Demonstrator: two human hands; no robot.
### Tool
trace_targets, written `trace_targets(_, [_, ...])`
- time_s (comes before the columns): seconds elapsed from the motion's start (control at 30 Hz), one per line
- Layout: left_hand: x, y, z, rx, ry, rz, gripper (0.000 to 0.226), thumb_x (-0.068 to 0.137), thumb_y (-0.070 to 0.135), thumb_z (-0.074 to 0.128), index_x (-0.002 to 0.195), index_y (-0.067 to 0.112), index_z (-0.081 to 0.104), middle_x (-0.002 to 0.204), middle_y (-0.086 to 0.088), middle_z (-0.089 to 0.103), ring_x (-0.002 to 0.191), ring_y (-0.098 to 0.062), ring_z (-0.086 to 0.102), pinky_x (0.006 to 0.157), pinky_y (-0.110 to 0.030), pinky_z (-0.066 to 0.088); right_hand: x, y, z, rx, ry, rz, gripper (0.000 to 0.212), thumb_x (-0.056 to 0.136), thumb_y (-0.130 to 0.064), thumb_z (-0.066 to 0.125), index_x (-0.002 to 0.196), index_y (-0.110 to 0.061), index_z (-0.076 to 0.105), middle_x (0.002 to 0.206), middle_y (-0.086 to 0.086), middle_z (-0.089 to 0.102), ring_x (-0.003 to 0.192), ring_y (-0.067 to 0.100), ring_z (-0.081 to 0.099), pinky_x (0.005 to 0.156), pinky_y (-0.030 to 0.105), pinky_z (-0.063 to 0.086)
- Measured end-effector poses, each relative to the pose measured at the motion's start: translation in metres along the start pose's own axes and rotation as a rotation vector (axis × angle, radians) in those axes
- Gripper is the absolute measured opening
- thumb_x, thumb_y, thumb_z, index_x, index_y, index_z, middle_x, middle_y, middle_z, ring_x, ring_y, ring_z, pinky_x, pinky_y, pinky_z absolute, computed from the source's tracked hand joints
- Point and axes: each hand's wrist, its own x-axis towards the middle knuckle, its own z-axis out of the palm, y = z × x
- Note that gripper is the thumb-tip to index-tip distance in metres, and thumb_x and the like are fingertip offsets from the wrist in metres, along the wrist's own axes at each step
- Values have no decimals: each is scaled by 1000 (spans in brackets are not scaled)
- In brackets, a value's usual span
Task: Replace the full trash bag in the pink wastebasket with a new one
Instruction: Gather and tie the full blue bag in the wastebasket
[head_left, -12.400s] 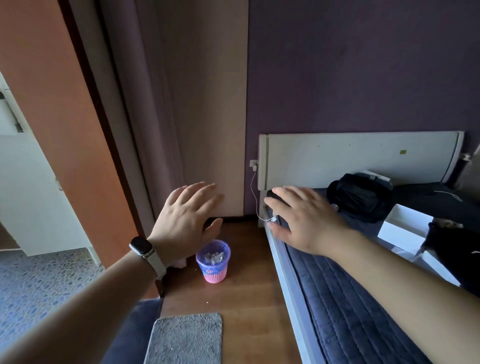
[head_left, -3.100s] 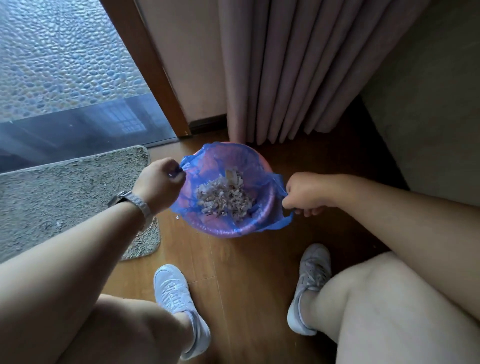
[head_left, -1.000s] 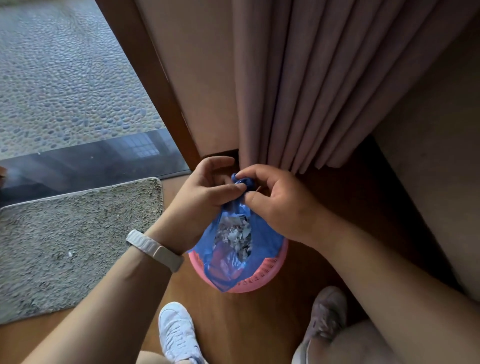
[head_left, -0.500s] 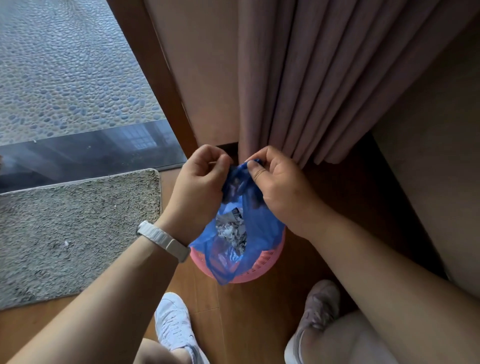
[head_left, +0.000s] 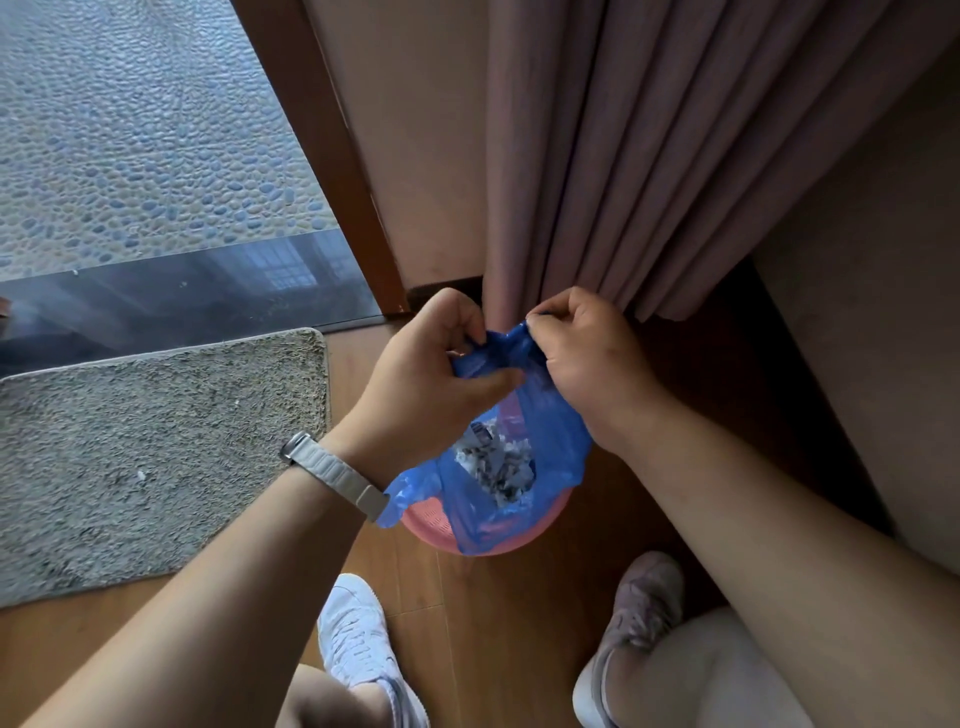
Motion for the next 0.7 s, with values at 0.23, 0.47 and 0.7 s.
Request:
trace_targets(0.23, [4,-2,-4,-3,76,-12,37,66,13,73,73,38,46,77,-22,61,55,-11,40,52,-31,37,-5,6,-4,-204,-191,-157,11,89,-10,61,83,-17,56,55,-6,52,52,3,48,53,20,40])
trace_targets(0.47, [5,-1,0,-72,134,6,35,72,-13,73,78,12,48,63,-4,52,50,1,49,50,-15,37,-8,4,-4,-60,-329,-68,16,83,-18,53,78,-12,66,75,24,66,66,20,56,61,34,46])
trace_targets(0.7, [7,-6,-4,-270,95,-21,31,64,-9,63,77,17,53,70,5,57,64,-12,51,55,-20,41,-12,4,-6,-20,-483,-85,12,85,-9,69,95,-4,65,80,6,64,75,11,58,70,28,49])
